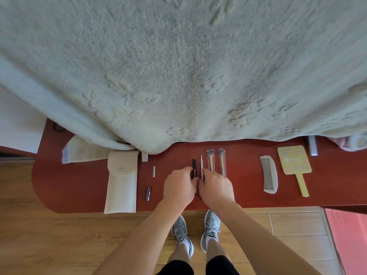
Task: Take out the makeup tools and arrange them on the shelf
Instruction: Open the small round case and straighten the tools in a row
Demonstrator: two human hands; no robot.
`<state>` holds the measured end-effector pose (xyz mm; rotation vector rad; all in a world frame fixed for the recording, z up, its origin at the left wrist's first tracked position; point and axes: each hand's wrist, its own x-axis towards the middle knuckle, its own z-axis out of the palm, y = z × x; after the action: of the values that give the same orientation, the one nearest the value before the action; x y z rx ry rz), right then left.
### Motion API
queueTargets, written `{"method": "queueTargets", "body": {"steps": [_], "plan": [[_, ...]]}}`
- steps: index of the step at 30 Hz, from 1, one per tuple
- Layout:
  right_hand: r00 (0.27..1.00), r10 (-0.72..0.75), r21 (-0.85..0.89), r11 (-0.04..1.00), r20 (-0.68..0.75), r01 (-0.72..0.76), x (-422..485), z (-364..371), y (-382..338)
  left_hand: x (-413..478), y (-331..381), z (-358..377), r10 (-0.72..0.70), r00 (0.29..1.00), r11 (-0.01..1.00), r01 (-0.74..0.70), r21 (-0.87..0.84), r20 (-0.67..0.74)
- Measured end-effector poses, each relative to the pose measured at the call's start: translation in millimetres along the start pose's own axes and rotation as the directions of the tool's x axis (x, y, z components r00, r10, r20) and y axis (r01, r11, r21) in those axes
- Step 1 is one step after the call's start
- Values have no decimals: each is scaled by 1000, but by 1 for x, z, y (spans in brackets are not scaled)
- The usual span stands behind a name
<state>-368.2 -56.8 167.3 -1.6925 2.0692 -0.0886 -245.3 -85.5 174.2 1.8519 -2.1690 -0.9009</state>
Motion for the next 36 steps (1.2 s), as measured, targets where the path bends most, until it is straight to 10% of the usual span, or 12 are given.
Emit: {"method": "queueTargets", "body": {"steps": [36], "plan": [[965,-263,0,965,3,263,11,-20,-40,-36,-59,-61,5,1000,1000,-5,25,-10]]}}
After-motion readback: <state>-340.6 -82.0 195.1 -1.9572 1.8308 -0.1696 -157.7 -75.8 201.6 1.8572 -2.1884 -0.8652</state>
